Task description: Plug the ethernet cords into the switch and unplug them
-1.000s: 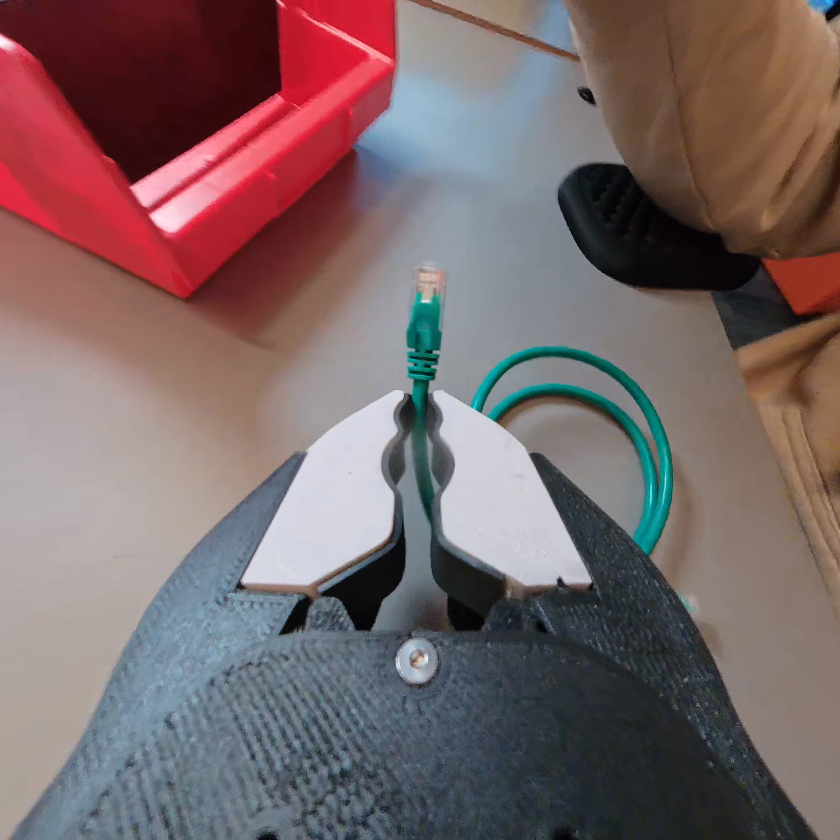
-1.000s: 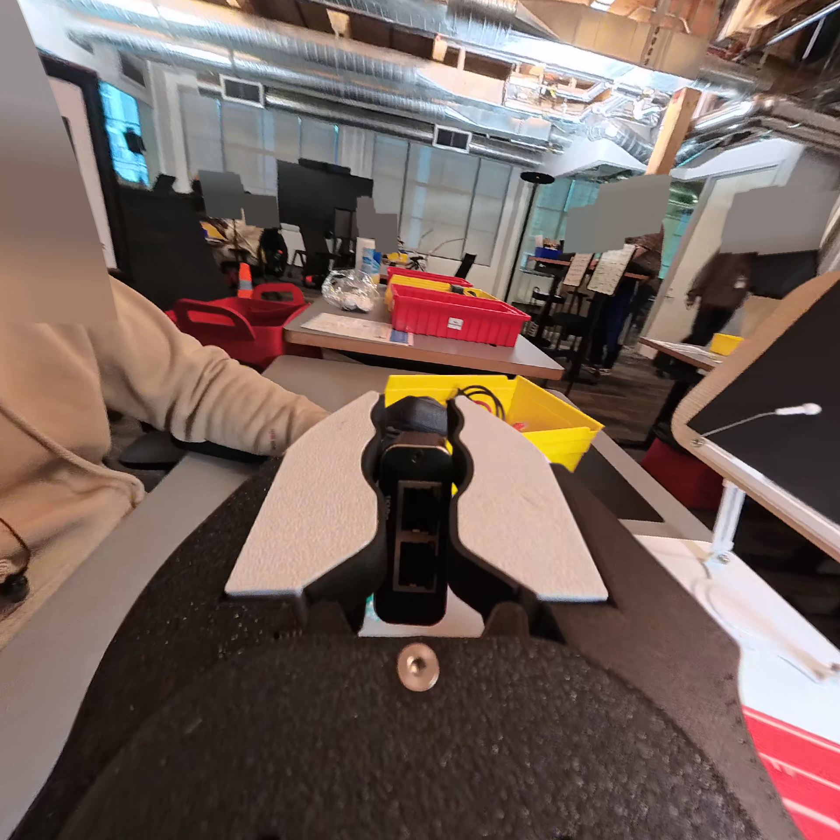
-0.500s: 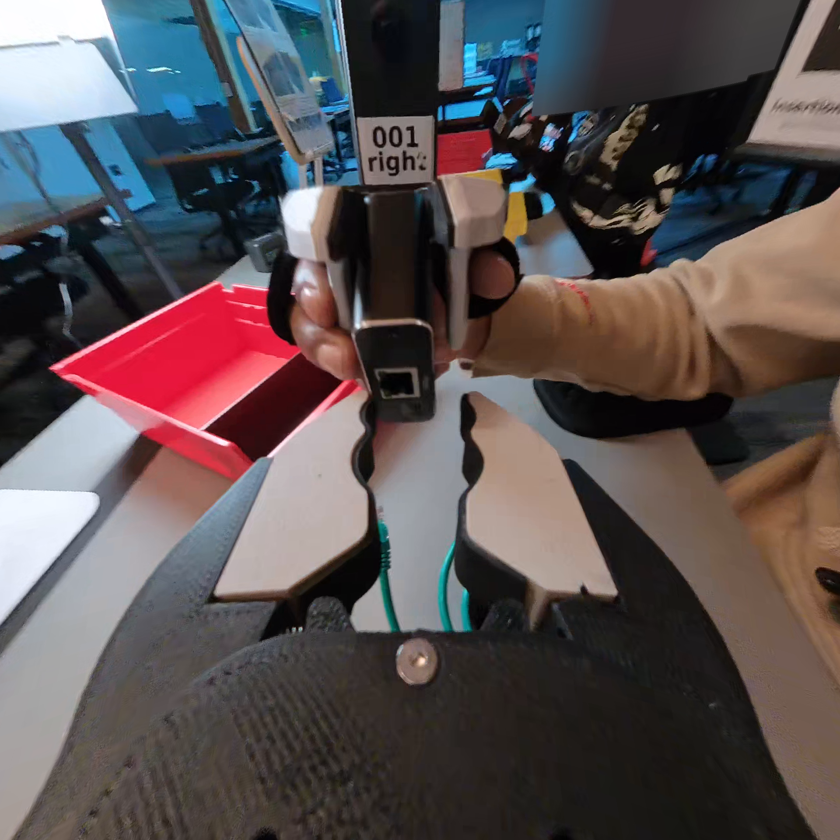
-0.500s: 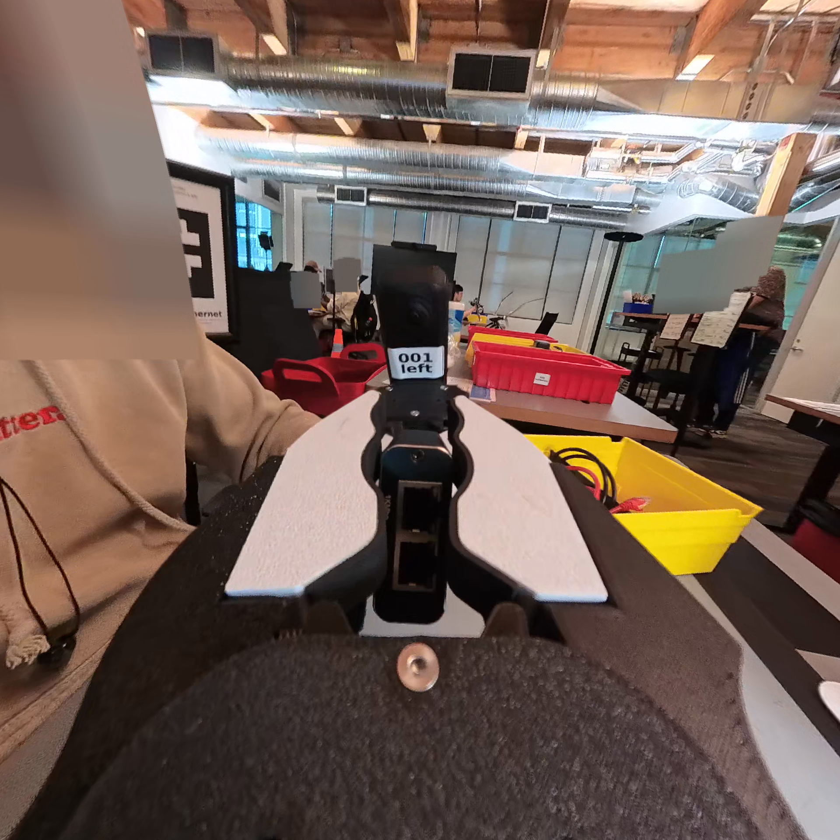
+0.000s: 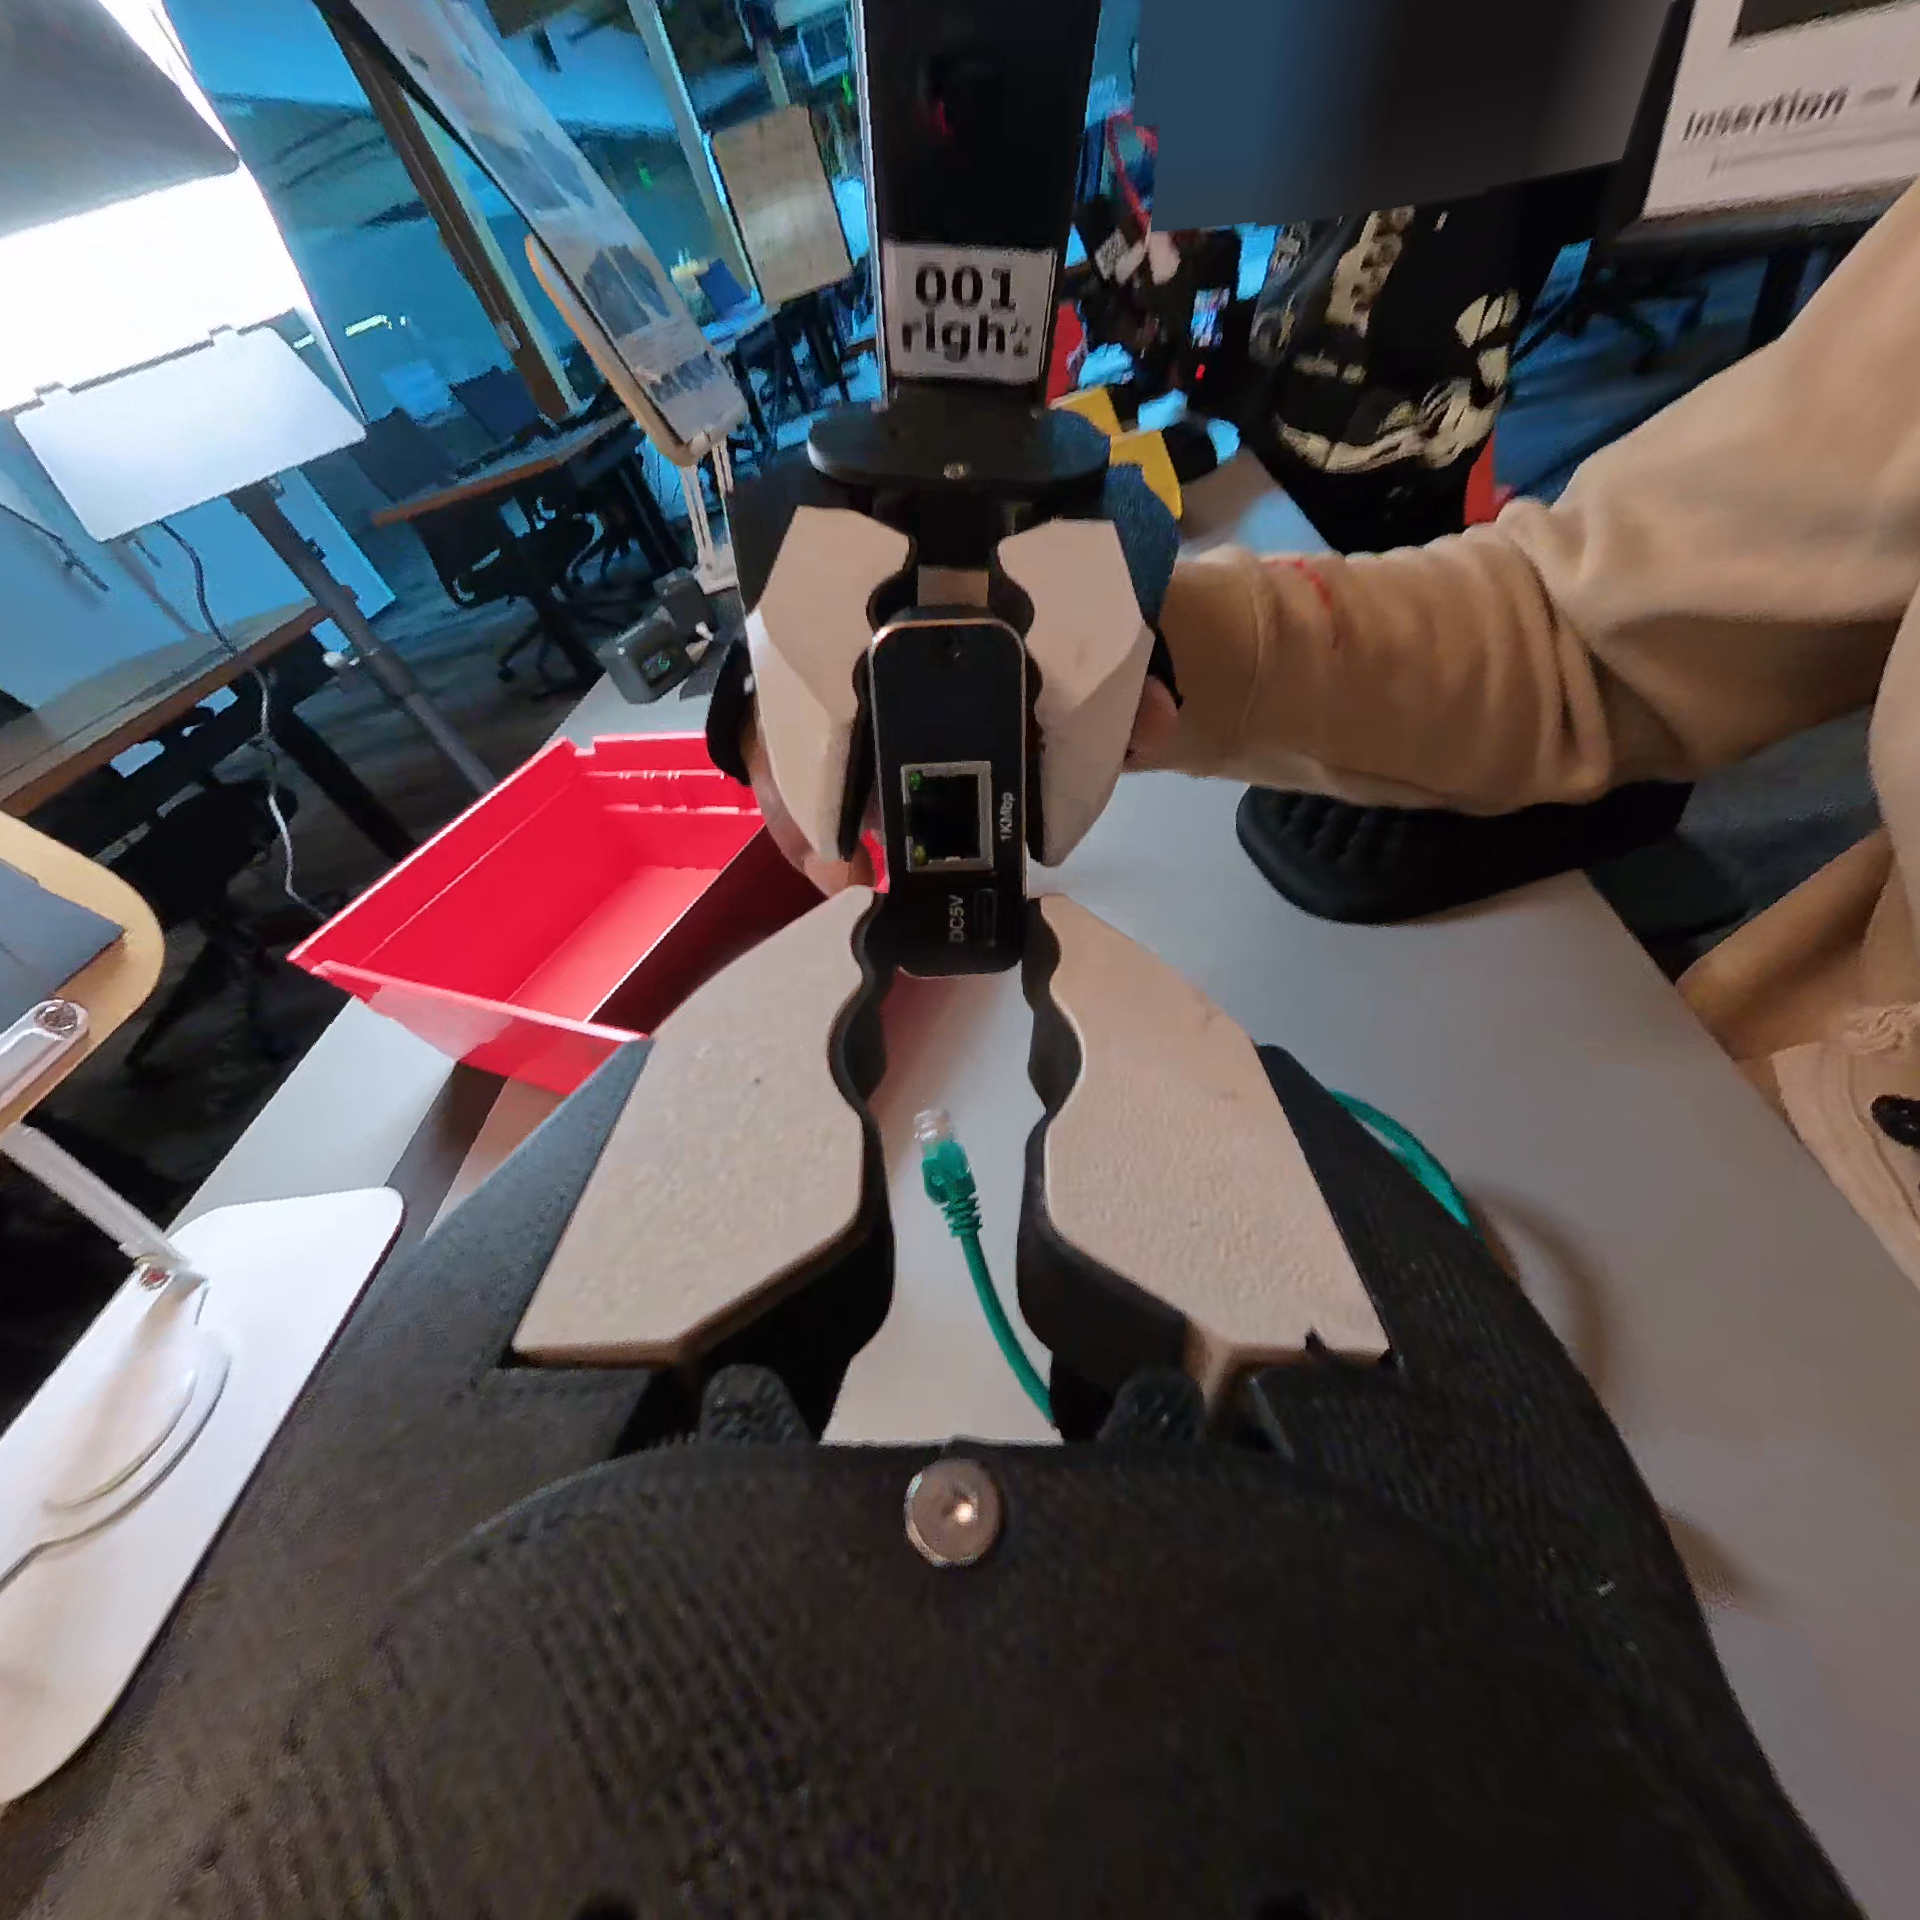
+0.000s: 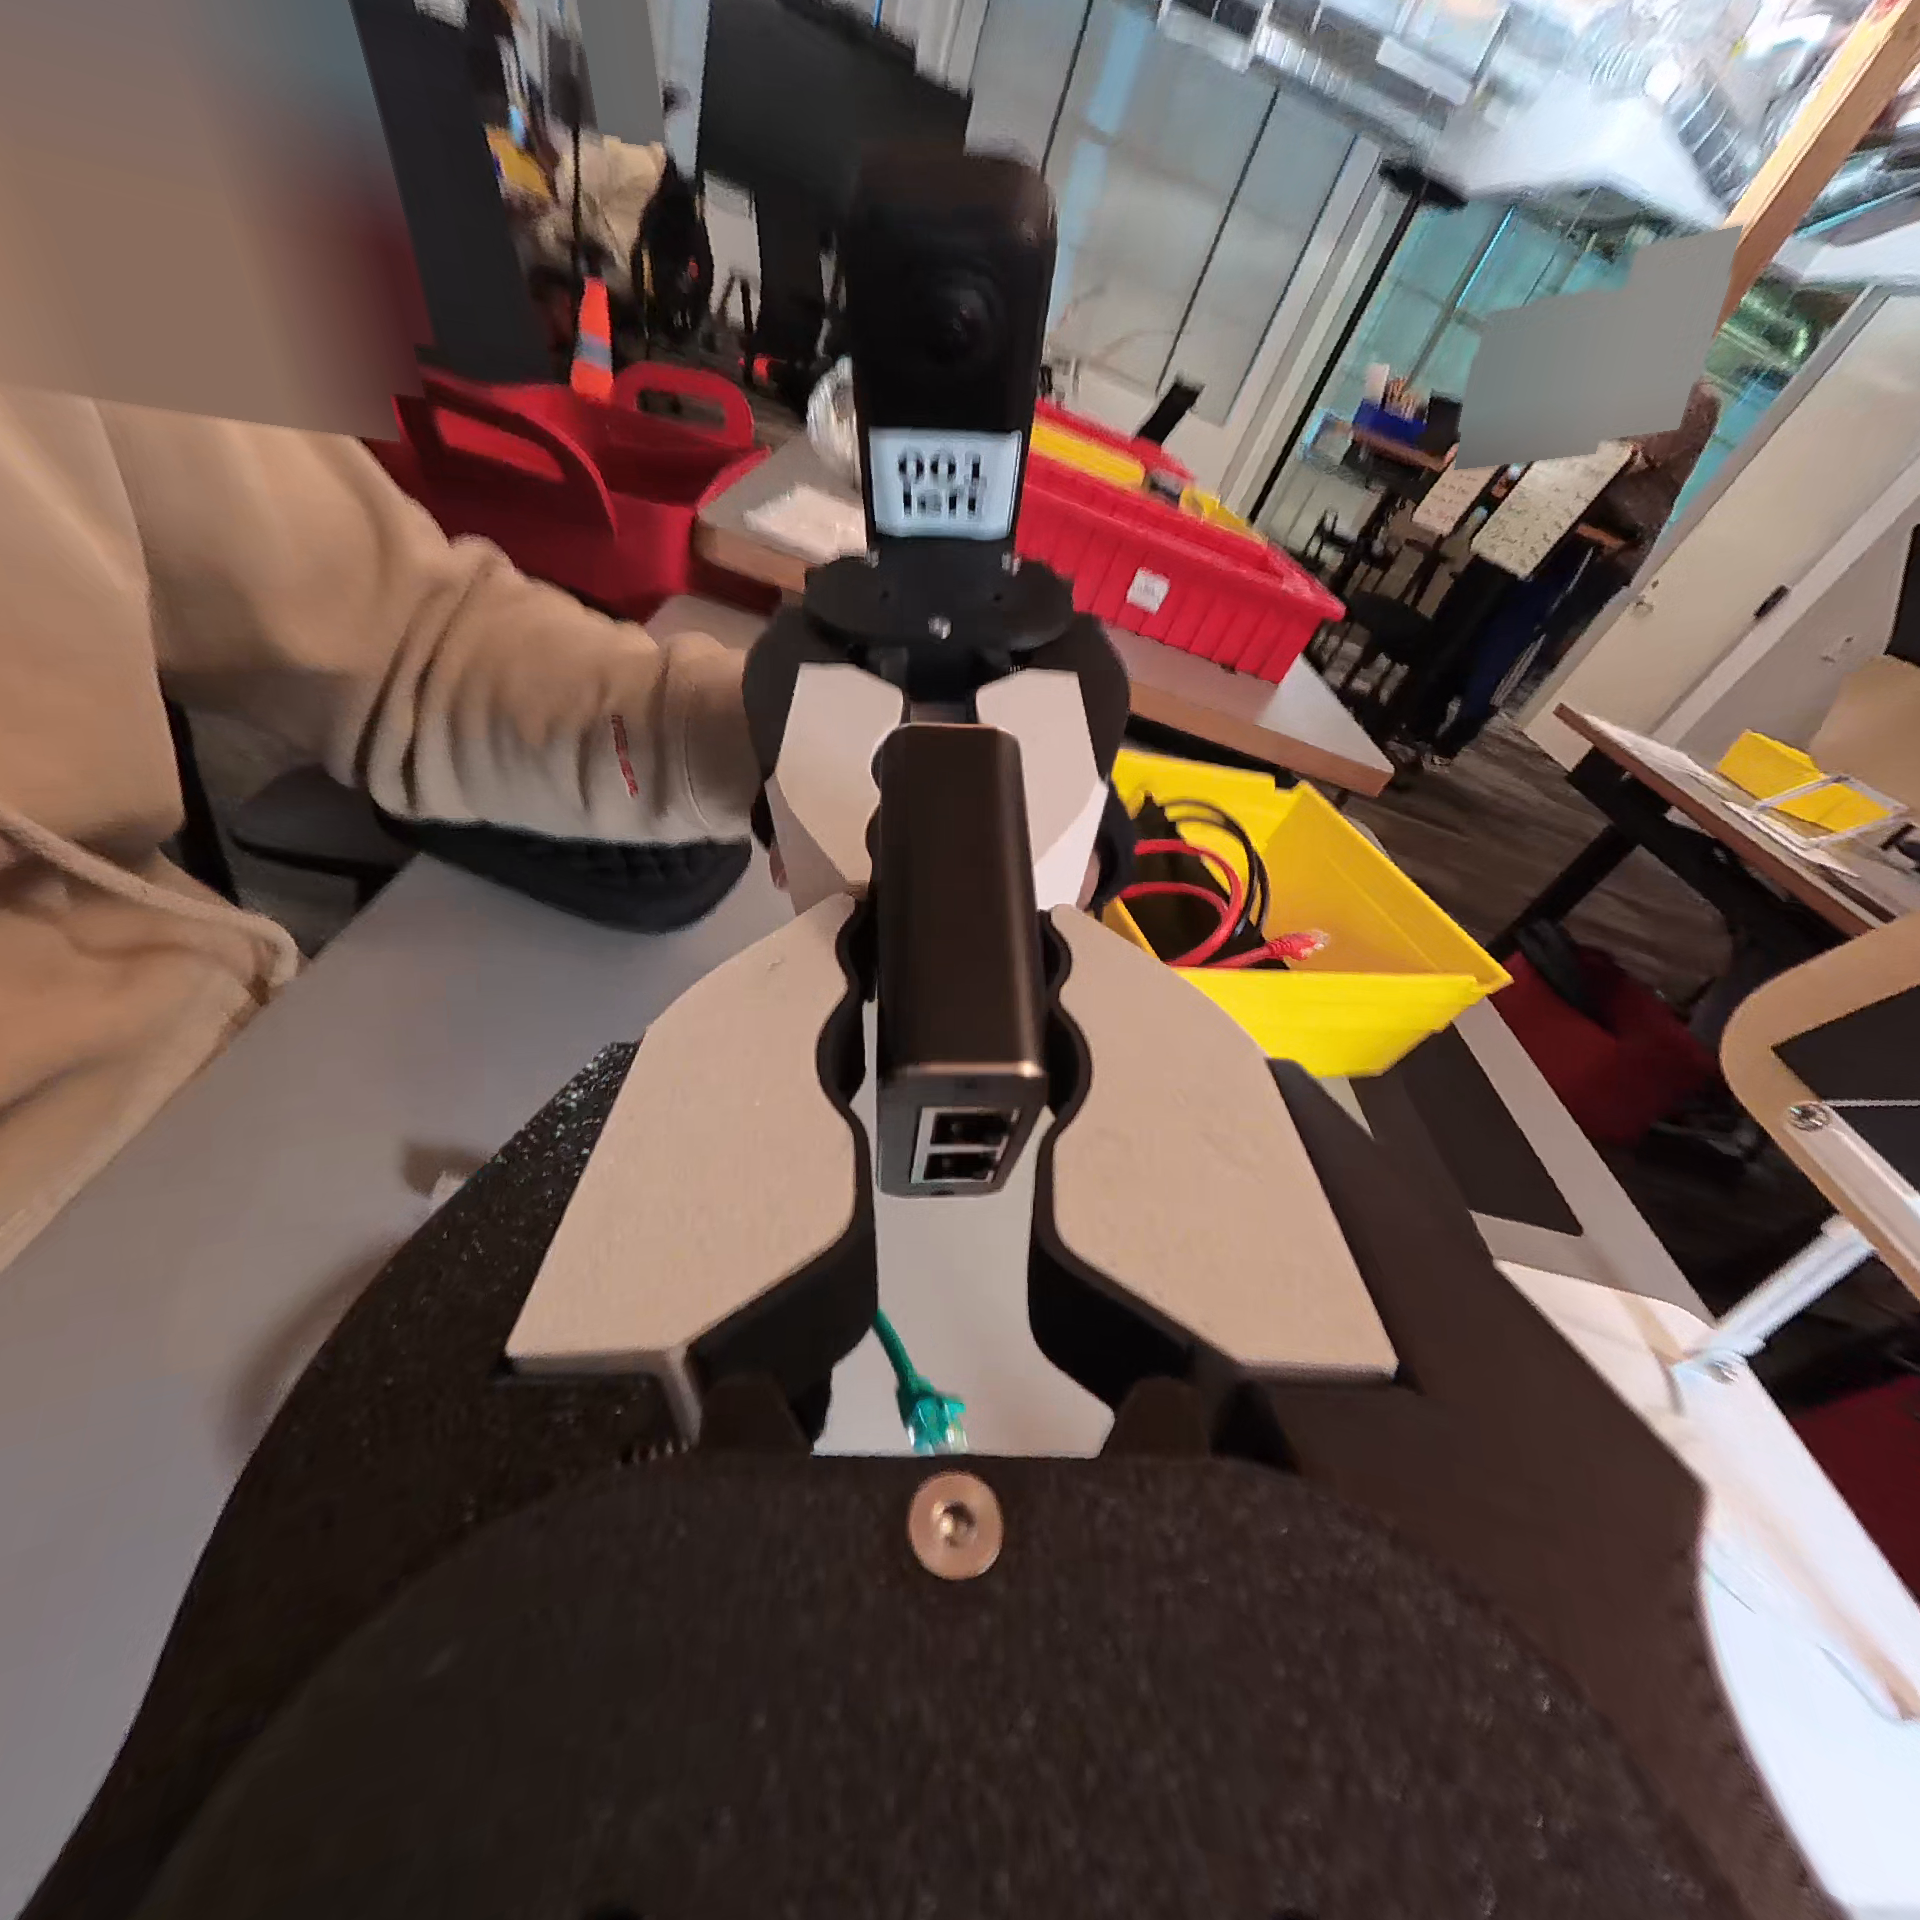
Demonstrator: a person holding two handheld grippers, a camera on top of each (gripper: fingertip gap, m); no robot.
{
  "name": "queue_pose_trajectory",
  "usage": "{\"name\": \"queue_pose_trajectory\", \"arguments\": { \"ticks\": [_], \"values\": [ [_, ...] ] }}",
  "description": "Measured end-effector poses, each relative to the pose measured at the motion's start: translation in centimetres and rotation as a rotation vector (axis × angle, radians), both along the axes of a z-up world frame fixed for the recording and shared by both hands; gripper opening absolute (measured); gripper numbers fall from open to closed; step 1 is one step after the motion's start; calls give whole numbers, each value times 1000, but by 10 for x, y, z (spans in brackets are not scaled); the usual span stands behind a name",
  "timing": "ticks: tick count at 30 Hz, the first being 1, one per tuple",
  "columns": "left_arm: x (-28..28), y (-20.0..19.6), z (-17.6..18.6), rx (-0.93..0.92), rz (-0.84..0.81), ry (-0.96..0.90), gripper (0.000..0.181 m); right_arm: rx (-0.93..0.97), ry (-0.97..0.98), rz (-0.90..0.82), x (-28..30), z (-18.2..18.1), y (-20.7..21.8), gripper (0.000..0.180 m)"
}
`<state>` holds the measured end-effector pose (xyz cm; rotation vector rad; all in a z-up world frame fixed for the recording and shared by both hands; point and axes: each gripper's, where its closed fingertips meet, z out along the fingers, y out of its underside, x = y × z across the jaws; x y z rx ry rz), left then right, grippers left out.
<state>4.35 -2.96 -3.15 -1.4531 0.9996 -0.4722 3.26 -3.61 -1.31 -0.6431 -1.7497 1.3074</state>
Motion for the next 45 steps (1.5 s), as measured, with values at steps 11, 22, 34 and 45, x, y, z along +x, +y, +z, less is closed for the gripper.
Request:
{"name": "queue_pose_trajectory", "arguments": {
  "ticks": [11,22,34,45],
  "values": [
    [-4,7,5,-90,24,-152,39,-142,60,29,11,24,10,26],
    [-4,39,-154,-467,113,153,38,-160,163,-129,46,56,65,26],
    [-11,50,-149,-199,382,324,32,-144,148,-212,45,50,83,26],
    [-17,52,-149,58,691,487,19,-150,177,-255,52,57,93,26]
  ]
}}
